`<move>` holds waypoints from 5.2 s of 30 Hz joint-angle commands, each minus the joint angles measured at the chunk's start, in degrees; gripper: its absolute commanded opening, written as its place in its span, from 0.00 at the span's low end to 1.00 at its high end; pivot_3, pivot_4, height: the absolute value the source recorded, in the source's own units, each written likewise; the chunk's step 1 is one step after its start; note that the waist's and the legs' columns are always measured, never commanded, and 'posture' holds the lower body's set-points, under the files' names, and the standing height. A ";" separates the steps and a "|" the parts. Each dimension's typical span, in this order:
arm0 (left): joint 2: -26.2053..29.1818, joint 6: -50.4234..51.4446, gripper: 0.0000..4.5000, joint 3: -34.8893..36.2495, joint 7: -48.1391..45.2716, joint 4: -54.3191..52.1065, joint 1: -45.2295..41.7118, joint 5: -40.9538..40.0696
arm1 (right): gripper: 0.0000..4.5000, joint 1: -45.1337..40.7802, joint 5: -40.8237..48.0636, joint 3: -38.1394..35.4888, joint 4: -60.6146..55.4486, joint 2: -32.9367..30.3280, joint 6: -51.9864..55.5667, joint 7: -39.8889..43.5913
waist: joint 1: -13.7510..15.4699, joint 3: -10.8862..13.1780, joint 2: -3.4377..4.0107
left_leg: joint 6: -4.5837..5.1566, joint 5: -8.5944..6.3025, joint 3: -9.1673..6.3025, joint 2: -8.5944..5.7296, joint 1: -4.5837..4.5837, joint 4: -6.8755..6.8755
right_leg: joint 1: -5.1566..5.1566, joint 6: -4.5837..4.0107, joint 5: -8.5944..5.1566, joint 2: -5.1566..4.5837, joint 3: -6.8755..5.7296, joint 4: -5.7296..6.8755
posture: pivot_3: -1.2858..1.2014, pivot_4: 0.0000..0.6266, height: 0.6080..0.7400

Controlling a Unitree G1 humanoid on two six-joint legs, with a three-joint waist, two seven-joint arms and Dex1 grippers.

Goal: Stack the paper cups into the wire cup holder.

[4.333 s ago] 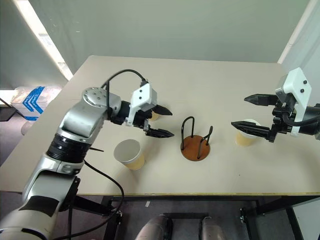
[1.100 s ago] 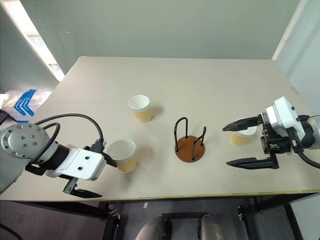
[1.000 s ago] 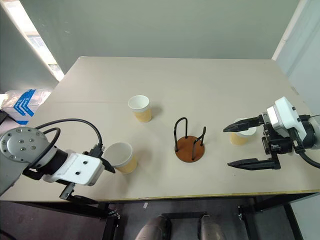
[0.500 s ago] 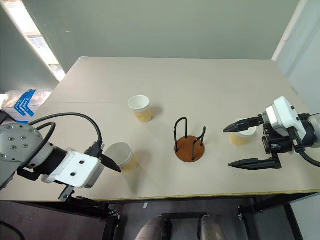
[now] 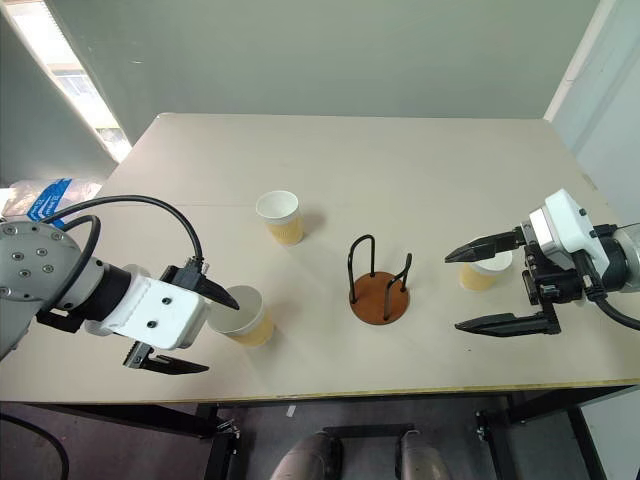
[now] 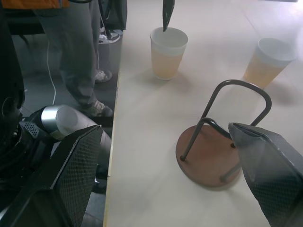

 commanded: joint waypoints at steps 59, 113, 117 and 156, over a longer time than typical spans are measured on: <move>-21.26 -3.69 0.01 -10.05 -8.24 27.19 -29.07 0.20 | 1.00 -14.12 -4.51 8.45 6.40 7.29 5.15 -6.89 | 0.26 -0.02 -0.01 | 0.21 0.14 -0.06 0.02 0.02 0.21 | 0.15 0.00 0.07 0.00 -0.14 0.10 | 0.52 0.24 1.00; -59.66 -25.40 0.75 -27.97 -6.01 77.17 -63.69 0.48 | 1.00 7.65 -1.28 -11.26 -8.95 -1.53 14.02 -29.55 | 1.75 0.05 0.08 | 1.17 -0.52 0.15 -0.12 -0.71 1.38 | 0.67 2.38 0.69 -0.19 -0.11 -0.98 | 0.52 0.24 1.00; -57.27 -18.83 0.82 -20.79 -6.38 76.33 -63.24 -1.57 | 1.00 5.40 -7.13 -4.90 -6.50 -4.21 13.73 -30.39 | 1.69 0.08 0.14 | 1.16 -0.51 0.17 -0.12 -0.72 1.34 | 0.60 2.44 0.75 -0.19 -0.11 -0.96 | 0.52 0.24 1.00; -30.11 17.36 0.83 3.18 6.73 30.26 -21.88 -15.96 | 0.01 -14.69 -36.14 20.70 25.55 -0.02 -11.70 0.85 | 0.60 0.03 0.26 | 0.84 0.53 0.14 -0.10 -0.35 0.77 | 0.61 1.12 1.12 -0.14 -0.06 -0.92 | 0.52 0.24 1.00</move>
